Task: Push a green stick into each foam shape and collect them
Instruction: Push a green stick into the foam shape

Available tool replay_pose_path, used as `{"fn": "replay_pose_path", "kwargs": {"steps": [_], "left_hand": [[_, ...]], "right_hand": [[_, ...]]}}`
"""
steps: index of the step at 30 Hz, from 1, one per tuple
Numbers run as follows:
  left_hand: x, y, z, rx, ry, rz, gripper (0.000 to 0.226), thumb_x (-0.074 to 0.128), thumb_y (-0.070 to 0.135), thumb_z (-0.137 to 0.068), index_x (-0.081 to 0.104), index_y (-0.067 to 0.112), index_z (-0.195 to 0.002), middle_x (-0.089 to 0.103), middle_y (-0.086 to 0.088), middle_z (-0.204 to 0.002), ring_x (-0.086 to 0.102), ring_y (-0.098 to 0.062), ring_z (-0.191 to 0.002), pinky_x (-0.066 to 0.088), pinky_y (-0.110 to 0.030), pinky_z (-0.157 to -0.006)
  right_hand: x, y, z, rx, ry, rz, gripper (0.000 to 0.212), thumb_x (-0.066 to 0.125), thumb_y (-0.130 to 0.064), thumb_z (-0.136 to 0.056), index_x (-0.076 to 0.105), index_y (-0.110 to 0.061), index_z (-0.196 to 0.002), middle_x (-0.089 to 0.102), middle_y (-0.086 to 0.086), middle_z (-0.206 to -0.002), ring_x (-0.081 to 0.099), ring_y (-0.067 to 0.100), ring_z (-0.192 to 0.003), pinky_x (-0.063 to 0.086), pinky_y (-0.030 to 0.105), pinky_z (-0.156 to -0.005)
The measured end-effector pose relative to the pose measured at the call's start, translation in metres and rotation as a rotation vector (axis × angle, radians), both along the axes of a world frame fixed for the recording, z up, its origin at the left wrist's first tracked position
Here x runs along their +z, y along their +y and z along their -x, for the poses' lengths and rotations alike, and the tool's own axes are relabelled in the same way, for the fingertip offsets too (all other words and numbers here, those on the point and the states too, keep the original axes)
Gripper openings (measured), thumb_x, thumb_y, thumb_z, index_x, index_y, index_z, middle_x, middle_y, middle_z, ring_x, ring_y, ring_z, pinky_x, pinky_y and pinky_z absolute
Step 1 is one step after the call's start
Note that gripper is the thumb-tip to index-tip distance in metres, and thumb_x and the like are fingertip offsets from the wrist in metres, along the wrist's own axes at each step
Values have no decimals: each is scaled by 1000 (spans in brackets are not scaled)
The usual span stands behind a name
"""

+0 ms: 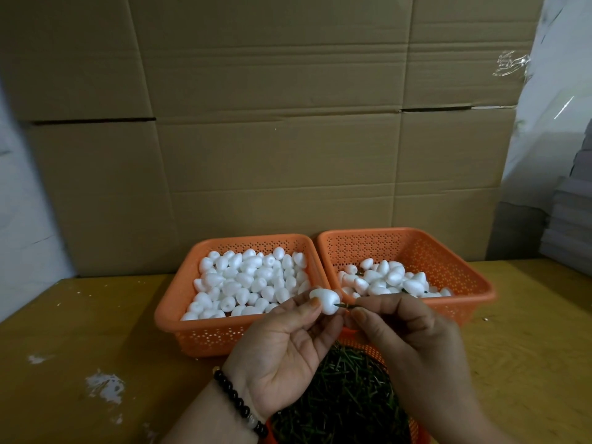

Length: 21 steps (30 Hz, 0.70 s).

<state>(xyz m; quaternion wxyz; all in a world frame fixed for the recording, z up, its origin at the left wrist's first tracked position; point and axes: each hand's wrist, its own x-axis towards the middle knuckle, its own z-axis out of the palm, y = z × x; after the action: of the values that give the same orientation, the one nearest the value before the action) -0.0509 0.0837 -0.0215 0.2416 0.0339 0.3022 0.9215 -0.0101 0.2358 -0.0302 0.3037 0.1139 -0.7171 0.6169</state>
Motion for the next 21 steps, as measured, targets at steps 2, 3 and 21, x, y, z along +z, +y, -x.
{"fn": "replay_pose_path", "kwargs": {"steps": [2,3,21], "left_hand": [[-1,1,0,-1,9,9,39,63,-4,-75,62,-5,-113,69,-21,-107,72,-24,-86,59,-31,-64],[-1,1,0,-4,15,13,35,62,-4,-75,64,-5,-110,69,-21,-107,72,-24,-87,59,-31,-65],[1,3,-4,1,18,-10,28,65,-6,-72,69,-5,-100,69,-23,-110,72,-27,-91,59,-32,-65]], "right_hand": [[-2,1,2,-5,16,-25,13,71,-31,-69,74,-25,-81,75,-6,-79,72,13,-74,60,34,-67],[-2,1,2,-10,28,-38,12,71,-29,-70,74,-24,-81,75,-7,-79,72,12,-74,60,32,-67],[-3,3,3,-113,92,-112,9,71,-25,-72,74,-20,-79,73,-4,-79,71,15,-78,59,41,-67]]}}
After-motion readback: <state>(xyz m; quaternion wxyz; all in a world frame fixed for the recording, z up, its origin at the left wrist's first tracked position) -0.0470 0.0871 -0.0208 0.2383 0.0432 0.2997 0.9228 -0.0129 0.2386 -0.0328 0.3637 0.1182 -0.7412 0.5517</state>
